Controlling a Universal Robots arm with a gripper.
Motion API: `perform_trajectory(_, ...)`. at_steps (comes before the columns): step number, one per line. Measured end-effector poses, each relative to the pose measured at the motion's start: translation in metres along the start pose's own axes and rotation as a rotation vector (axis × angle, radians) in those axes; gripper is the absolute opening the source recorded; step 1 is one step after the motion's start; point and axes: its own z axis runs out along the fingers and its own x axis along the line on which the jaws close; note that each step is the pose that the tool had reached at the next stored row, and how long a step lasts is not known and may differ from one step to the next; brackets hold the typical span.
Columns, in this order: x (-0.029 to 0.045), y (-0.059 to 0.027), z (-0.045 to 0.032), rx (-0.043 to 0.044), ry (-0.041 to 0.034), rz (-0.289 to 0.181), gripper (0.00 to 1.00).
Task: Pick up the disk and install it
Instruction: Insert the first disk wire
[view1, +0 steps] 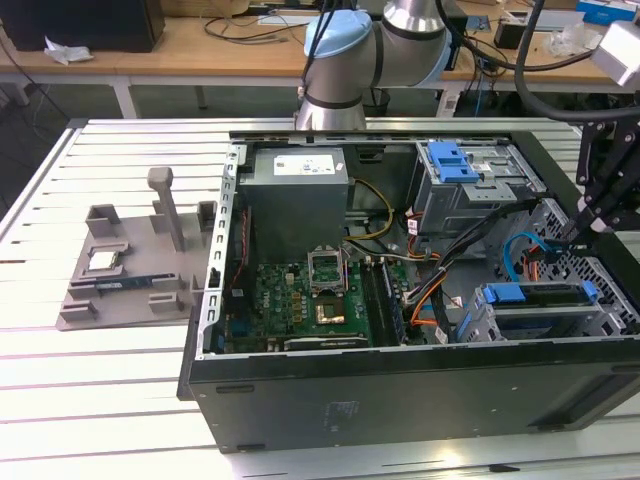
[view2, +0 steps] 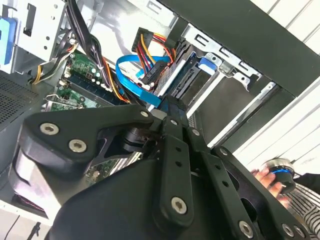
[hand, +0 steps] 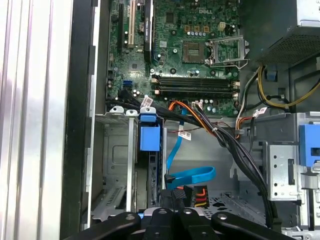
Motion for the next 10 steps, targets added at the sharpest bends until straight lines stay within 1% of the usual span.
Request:
perform_trajectory(1, 0.0000, 0.0000, 0.0000, 0.0024, 0.0000, 0.000, 0.11)
perform_trajectory(2, 0.0000, 0.0001, 0.0001, 0.0325, 0.0006, -0.001, 0.11)
perform_trajectory(3, 0.0000, 0.0001, 0.0002, 0.0645, 0.0011, -0.002, 0.11)
perform_trajectory(7, 0.0000, 0.0001, 0.0002, 0.0664, 0.0017, 0.000, 0.11)
perform_trajectory(8, 0.0000, 0.0001, 0.0003, 0.0666, 0.0026, 0.010, 0.11)
perform_trajectory(9, 0.0000, 0.0001, 0.0004, 0.0673, 0.0053, 0.033, 0.11)
perform_trajectory(10, 0.0000, 0.0001, 0.0004, 0.0673, 0.0053, 0.033, 0.11)
